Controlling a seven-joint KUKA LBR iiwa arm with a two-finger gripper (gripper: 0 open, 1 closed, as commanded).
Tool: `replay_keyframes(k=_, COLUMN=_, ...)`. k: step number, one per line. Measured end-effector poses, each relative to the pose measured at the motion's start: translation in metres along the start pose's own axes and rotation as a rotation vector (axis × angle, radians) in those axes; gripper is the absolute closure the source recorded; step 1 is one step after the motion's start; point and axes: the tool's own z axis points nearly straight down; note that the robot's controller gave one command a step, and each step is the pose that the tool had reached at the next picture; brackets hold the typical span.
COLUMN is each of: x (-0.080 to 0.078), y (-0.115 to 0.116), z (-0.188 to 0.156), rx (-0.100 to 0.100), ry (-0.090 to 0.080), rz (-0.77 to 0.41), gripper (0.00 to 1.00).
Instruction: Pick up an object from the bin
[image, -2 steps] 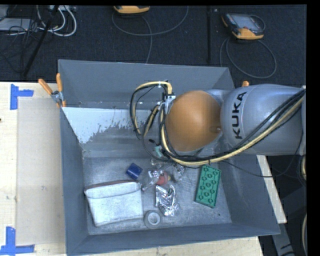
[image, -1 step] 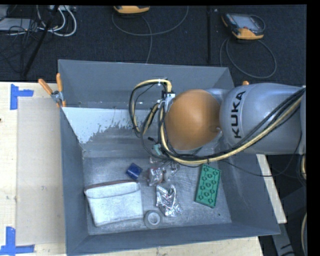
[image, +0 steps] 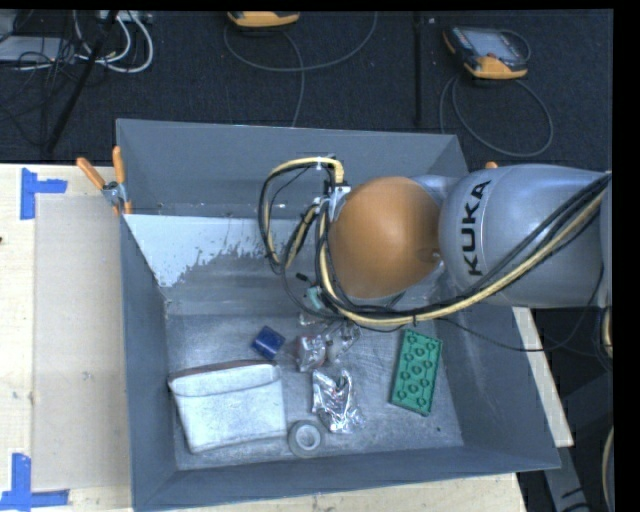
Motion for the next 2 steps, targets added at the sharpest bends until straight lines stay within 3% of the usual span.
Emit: replay_keyframes(k=2, x=-0.003, y=-0.001, z=-0.063, rx=0.001, ry=0.002, rz=0.013, gripper=1.0)
